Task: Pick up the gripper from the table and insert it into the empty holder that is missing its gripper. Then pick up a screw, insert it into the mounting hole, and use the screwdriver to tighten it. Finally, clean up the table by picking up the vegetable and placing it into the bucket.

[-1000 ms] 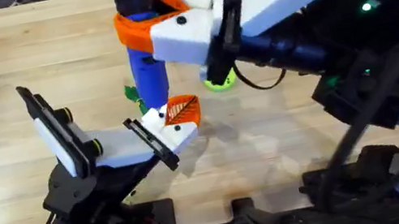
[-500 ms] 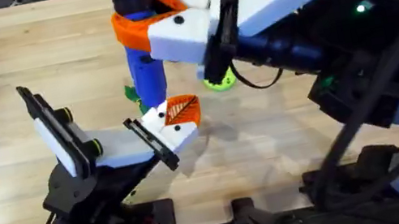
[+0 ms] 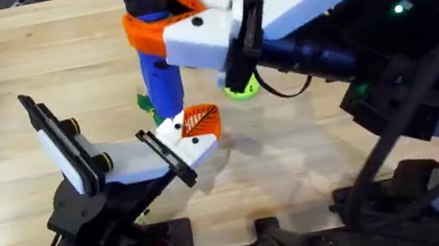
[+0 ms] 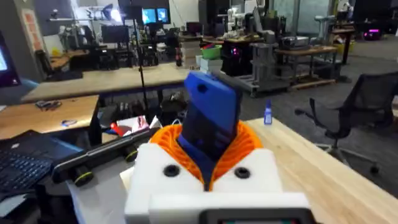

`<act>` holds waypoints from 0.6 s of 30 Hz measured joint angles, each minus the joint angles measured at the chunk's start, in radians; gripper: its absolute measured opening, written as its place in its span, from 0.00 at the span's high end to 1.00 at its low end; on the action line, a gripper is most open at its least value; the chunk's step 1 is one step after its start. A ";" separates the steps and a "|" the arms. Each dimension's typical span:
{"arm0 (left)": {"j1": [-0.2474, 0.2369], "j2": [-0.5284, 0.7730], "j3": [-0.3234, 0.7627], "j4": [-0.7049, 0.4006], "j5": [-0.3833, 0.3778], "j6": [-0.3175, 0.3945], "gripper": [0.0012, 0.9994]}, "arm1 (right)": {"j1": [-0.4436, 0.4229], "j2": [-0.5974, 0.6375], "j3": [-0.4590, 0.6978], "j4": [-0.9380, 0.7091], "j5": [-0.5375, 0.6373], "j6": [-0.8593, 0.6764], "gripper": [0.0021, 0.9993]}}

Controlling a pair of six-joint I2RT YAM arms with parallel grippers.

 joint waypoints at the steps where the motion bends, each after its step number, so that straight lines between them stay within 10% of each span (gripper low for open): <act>1: 0.000 0.000 0.000 0.000 0.000 0.000 0.99 | 0.000 -0.004 0.000 -0.013 0.000 0.000 0.98; 18: 0.000 0.000 0.000 0.000 0.000 0.000 0.99 | 0.000 -0.032 -0.001 -0.034 0.000 0.000 0.98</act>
